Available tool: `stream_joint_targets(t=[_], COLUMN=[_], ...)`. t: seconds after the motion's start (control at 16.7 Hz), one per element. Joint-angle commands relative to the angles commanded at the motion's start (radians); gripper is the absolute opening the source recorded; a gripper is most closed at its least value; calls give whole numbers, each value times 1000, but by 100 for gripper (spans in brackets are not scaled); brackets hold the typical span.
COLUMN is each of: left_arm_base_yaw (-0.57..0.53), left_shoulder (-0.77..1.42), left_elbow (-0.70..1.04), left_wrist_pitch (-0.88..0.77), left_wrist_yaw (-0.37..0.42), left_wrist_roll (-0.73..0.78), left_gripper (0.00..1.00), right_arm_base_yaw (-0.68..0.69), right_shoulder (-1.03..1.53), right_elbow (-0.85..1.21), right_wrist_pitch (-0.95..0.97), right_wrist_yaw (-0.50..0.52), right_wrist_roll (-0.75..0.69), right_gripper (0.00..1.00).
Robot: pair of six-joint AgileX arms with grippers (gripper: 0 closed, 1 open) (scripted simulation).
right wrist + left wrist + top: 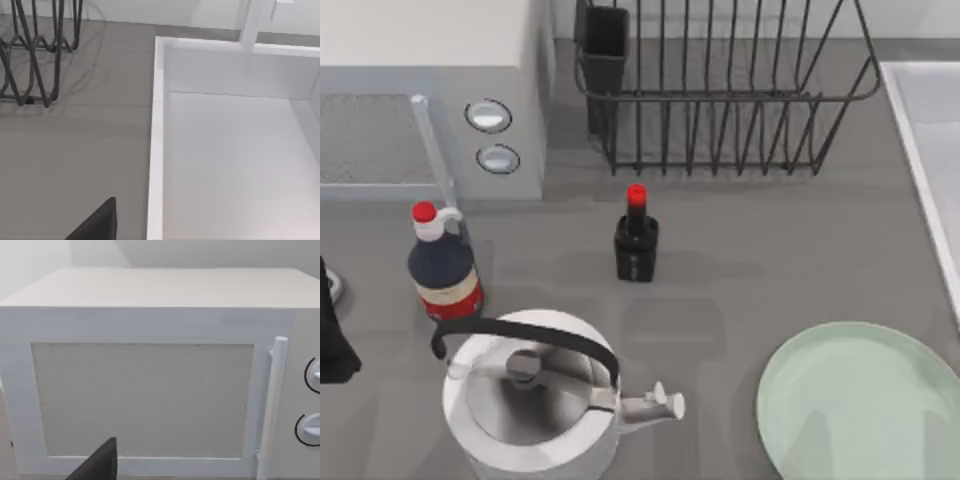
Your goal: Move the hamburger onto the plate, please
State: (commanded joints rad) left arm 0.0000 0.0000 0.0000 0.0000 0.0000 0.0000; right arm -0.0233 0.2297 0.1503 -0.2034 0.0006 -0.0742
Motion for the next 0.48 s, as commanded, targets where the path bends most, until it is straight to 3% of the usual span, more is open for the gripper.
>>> stream_joint_targets(t=[0.48], left_arm_base_yaw=[0], left_shoulder=[0], left_elbow=[0], left_wrist_pitch=[0], left_wrist_yaw=[0], left_wrist_roll=[0], left_gripper=[100], right_arm_base_yaw=[-56], right_shoulder=[678], right_elbow=[360], right_wrist_pitch=[-493], right_wrist_yaw=[2], right_wrist_roll=[-178], right_gripper=[100])
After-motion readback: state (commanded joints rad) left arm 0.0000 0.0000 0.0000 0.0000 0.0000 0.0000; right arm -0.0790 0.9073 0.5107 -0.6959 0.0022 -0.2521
